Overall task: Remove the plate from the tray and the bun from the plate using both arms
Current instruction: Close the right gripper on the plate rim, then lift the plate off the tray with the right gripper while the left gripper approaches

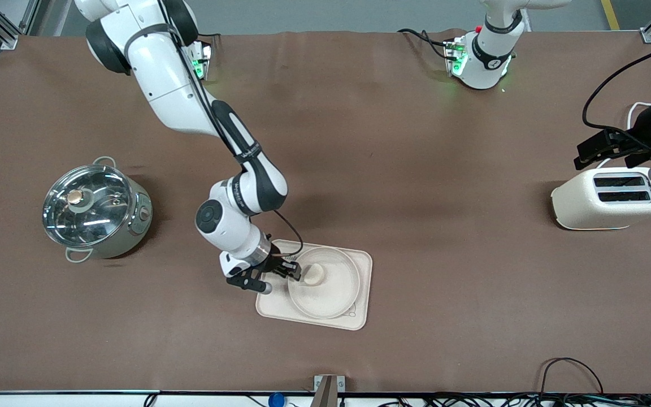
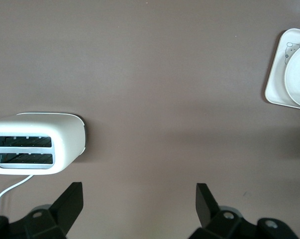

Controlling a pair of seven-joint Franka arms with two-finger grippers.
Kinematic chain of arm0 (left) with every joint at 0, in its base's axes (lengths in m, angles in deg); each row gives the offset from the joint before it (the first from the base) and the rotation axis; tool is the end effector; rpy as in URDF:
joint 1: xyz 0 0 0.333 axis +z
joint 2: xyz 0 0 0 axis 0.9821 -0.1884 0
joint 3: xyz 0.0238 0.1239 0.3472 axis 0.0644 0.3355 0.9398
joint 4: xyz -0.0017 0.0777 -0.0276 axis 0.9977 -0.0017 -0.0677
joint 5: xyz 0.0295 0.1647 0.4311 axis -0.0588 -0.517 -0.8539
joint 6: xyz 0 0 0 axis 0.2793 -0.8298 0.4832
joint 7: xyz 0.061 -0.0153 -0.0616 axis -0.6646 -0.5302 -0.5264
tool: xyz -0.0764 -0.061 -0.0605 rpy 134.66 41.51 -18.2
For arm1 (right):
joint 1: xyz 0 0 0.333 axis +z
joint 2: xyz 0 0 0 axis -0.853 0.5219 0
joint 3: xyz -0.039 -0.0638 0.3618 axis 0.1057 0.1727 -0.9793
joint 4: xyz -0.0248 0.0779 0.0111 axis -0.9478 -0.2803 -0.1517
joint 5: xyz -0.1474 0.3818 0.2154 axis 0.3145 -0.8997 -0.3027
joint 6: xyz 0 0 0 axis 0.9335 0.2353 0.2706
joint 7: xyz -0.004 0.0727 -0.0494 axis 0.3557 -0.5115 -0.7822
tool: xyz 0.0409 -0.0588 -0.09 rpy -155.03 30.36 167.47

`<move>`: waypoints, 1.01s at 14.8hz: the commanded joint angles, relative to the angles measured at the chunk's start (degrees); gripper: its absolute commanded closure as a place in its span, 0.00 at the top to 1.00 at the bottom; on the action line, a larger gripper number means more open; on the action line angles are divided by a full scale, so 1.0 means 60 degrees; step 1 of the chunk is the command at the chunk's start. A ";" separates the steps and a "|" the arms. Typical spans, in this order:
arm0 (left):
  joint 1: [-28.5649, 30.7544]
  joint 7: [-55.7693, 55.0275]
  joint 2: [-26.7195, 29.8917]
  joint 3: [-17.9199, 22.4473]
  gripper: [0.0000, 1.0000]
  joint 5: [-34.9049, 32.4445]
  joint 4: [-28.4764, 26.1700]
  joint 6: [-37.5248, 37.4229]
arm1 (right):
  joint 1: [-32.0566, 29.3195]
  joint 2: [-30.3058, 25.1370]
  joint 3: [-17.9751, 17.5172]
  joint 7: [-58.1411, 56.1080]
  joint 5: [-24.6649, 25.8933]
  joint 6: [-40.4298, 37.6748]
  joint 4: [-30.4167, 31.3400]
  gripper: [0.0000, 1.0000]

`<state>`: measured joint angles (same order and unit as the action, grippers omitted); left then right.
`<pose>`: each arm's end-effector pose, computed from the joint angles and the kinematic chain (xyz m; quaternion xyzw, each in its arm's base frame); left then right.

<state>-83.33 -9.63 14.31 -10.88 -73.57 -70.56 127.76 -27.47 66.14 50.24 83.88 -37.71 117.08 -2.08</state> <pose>0.6558 -0.0465 0.6773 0.9997 0.0152 -0.0040 0.0177 0.7541 0.4163 0.1566 -0.9629 0.1418 -0.0933 0.2100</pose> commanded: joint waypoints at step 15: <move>-0.0240 -0.2193 0.1249 -0.1217 1.00 0.1202 -0.2410 0.0506 | -0.0153 -0.3827 -0.1190 -0.0136 -0.0372 0.1344 0.5088 0.01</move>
<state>-84.55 -19.51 15.42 -16.09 -66.90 -75.51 126.48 -28.55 53.36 46.66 83.95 -38.52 119.17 12.16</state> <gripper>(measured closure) 0.000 0.960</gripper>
